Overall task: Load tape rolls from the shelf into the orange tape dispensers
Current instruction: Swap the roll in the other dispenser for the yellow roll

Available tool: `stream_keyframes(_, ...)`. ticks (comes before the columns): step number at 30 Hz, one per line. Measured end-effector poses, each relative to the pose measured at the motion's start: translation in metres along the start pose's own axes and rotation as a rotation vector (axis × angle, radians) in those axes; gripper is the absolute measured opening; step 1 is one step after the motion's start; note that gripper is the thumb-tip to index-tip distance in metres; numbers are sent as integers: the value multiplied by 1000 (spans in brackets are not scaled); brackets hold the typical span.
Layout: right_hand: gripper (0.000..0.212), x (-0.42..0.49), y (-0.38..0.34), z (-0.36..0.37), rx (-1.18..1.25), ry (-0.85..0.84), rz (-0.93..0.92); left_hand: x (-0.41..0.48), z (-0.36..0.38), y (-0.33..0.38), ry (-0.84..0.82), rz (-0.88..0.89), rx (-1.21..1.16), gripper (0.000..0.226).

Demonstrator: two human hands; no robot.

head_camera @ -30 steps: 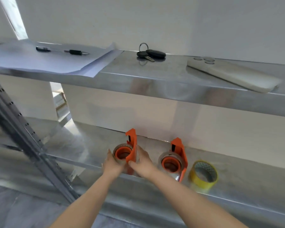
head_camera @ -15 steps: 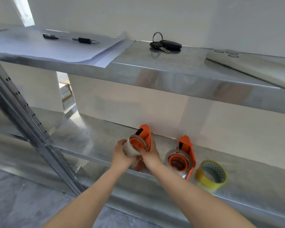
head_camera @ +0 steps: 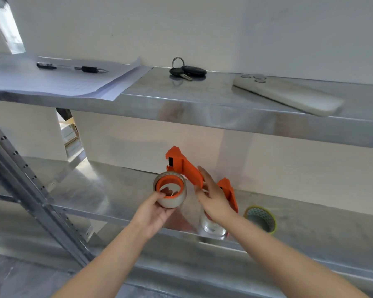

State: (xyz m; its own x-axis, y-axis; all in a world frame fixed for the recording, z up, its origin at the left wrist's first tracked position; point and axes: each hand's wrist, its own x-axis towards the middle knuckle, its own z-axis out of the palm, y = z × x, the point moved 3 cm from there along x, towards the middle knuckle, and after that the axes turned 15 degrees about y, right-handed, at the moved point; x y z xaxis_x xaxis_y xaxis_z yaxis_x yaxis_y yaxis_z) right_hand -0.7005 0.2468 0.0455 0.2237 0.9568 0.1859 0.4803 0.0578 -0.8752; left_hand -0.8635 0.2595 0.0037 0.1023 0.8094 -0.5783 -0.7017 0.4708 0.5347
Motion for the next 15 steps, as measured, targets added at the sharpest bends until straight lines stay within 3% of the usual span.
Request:
stream_keyframes(4, 86, -10, -24, -19, -373, 35, -377, -9, 7, -7, -43, 41, 76, 15)
stream_keyframes(7, 98, -19, -43, -11, -659, -34, -688, -12, 8, -17, -66, 99, 241, 16)
stream_keyframes(9, 97, -19, -43, 0, -805, -28, -720, -14, 10, -23, -101, 114, 289, 9)
stream_keyframes(12, 83, -17, -41, 6, -804, 53, -637, -21, 16, -28, -189, 93, 169, 28)
stream_keyframes(15, 81, -17, -42, 0, -670, -3, -530, -20, 17, -31, -142, -12, 30, 57)
